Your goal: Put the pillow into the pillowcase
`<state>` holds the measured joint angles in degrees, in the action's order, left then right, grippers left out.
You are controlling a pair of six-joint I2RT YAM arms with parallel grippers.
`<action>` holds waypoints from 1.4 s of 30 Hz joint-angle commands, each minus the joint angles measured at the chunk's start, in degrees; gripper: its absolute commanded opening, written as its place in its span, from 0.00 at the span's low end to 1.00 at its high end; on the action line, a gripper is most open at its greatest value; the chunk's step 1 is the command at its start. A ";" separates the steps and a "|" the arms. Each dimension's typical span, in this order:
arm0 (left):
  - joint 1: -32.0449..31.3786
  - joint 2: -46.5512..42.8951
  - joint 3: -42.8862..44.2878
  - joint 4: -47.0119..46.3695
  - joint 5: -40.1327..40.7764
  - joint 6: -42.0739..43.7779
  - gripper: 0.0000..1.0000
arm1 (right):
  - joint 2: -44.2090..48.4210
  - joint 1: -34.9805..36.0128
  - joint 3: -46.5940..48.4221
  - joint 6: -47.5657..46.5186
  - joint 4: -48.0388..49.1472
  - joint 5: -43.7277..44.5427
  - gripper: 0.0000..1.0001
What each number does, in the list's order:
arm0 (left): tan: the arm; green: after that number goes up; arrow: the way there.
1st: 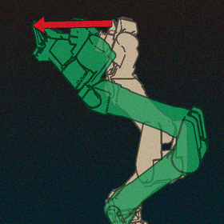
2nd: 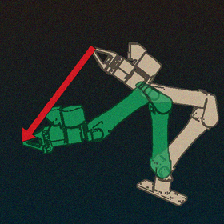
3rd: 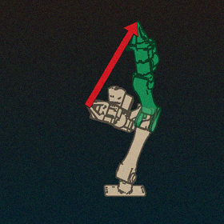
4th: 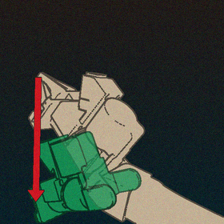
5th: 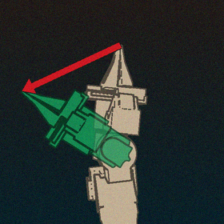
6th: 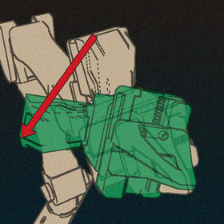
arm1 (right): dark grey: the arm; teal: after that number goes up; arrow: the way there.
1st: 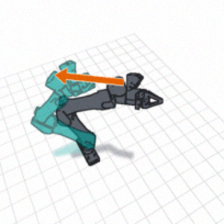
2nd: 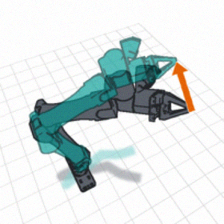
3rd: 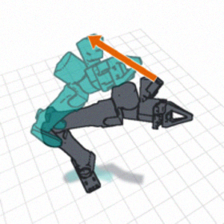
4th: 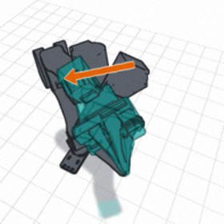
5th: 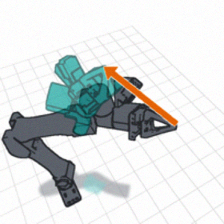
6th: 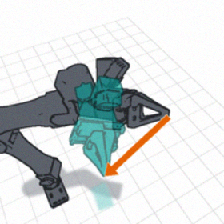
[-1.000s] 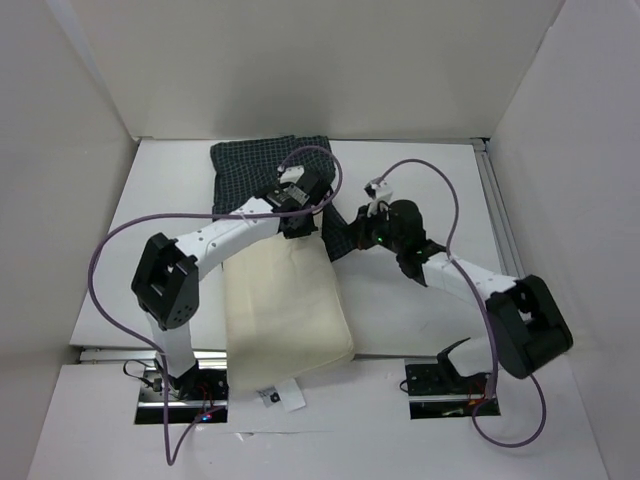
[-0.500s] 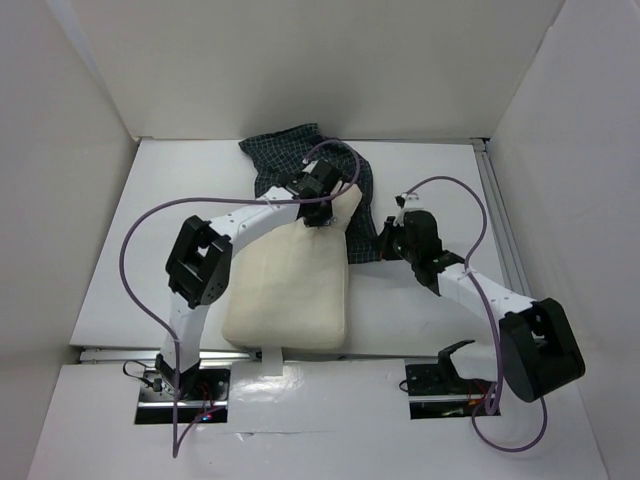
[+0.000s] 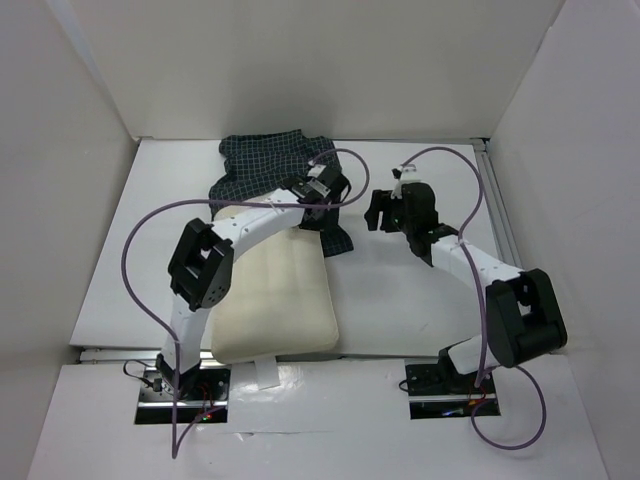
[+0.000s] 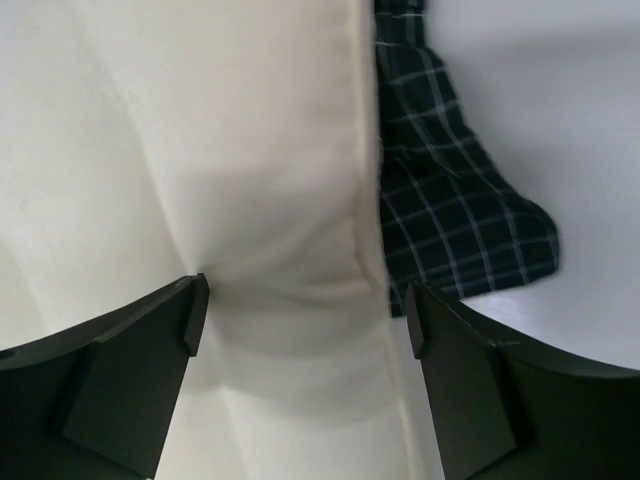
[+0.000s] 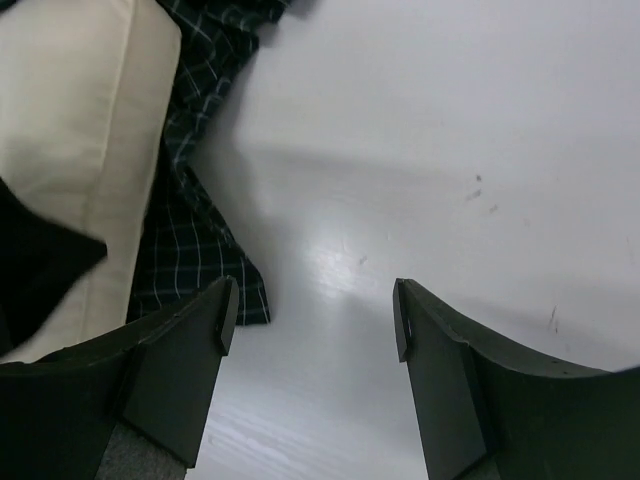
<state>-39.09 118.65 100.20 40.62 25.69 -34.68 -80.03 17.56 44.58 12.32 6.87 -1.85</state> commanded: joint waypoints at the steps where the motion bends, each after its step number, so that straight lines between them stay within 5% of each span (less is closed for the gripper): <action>1: -1.69 0.17 6.55 7.35 3.13 -1.60 1.00 | -2.32 -0.86 4.29 -2.82 2.53 -0.34 0.75; 7: -0.03 13.95 23.35 23.35 10.16 -12.06 1.00 | -3.38 -1.39 4.82 -1.68 4.64 -4.04 0.75; 12: 2.87 14.59 21.44 20.81 8.67 -13.66 1.00 | -5.83 -2.44 6.48 -1.07 9.46 -7.64 0.79; 15: 3.93 15.21 21.44 19.94 8.67 -14.98 0.91 | -12.32 -3.06 13.14 -1.07 10.62 -9.32 0.83; 19: 5.16 15.04 17.93 16.61 6.05 -13.50 0.40 | -26.88 -3.06 24.40 1.39 9.03 -10.10 0.83; 20: 5.17 15.03 15.49 15.12 5.17 -12.97 0.07 | -29.28 -3.06 26.50 1.39 9.03 -11.32 0.83; 21: 5.17 14.51 14.50 13.88 2.81 -11.22 0.00 | -31.57 -3.06 30.62 2.70 9.03 -12.38 0.83; 29: 5.69 10.47 5.98 6.67 -0.73 -4.71 0.00 | -55.37 1.25 55.07 2.71 0.87 -9.12 0.87; 37: 5.17 6.69 1.14 2.80 -3.27 -0.05 0.00 | -67.17 2.56 71.14 5.95 -1.60 -8.00 0.89; 40: 5.17 6.68 1.66 2.27 -3.80 1.01 0.00 | -72.01 3.09 75.99 7.45 -2.30 -10.63 0.83; 42: 5.17 6.68 2.27 2.27 -4.33 1.80 0.00 | -72.72 3.62 77.77 7.46 -1.61 -10.63 0.54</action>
<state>-34.26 124.27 103.72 41.78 27.16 -35.20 -150.36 20.45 119.77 18.24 7.88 -11.70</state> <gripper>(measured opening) 0.051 0.578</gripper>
